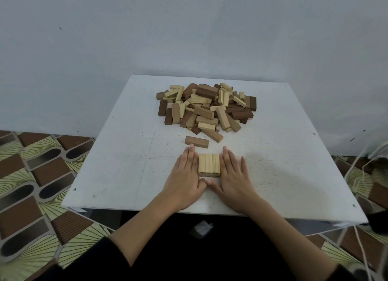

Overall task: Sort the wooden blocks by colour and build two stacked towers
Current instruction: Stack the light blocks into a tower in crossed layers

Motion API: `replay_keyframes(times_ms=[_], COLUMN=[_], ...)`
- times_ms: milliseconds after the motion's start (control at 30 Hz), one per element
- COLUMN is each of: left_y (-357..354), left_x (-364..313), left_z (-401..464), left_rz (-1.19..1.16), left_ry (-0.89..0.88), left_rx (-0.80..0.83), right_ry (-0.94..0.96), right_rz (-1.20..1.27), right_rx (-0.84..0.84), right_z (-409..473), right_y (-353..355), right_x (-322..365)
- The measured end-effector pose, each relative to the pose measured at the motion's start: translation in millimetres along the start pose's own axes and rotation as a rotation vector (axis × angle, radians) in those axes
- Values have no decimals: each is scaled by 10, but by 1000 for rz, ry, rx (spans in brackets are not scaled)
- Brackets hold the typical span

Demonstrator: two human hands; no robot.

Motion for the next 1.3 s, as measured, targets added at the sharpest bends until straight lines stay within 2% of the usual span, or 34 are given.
replay_keyframes(times_ms=[1100, 1300], left_y=[-28, 17], left_x=[8, 11], left_z=[3, -10], left_rz=[2, -70], left_ry=[-18, -6], left_rx=[-23, -51], right_ry=[-45, -41], right_rz=[6, 9], right_rx=[-15, -18], right_z=[21, 16], right_y=[-19, -4], right_x=[5, -7])
Point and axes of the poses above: each hand's wrist, its own z-axis towards the middle knuckle, its own y-axis out of the back of the hand, x = y × z, the point moved 2 cm from there along z, towards the middle knuckle, and after that the axes turned 4 degrees about -y, right-handed, at the moved point
